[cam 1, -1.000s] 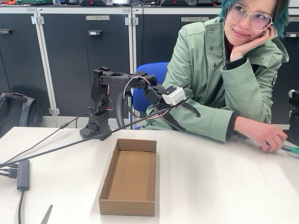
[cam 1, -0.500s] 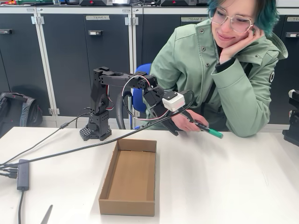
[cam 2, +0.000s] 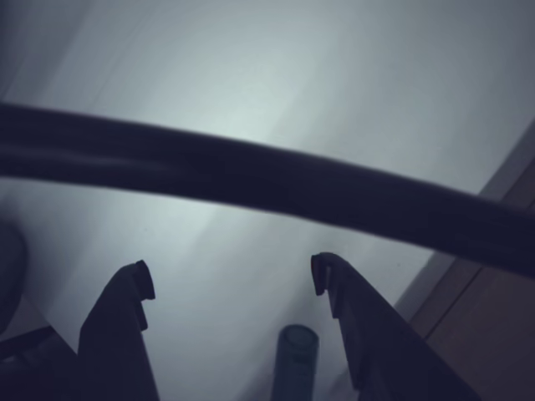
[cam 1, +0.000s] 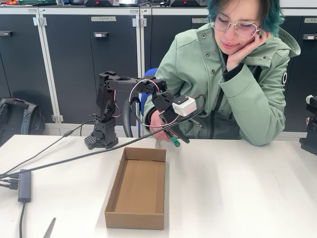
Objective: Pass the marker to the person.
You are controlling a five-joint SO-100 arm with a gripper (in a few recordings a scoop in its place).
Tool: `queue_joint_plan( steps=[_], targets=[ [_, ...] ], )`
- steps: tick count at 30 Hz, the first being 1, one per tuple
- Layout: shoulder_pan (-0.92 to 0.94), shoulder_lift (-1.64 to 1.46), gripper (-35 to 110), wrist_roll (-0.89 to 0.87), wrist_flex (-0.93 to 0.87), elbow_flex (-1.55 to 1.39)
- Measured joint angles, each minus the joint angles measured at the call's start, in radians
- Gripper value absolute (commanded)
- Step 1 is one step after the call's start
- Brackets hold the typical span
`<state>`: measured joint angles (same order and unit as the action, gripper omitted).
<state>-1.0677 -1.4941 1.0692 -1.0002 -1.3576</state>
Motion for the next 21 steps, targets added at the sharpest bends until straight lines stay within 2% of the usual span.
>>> queue_joint_plan(
  steps=[21],
  targets=[
    [0.009,0.000,44,0.009,-0.005,0.000]
  ],
)
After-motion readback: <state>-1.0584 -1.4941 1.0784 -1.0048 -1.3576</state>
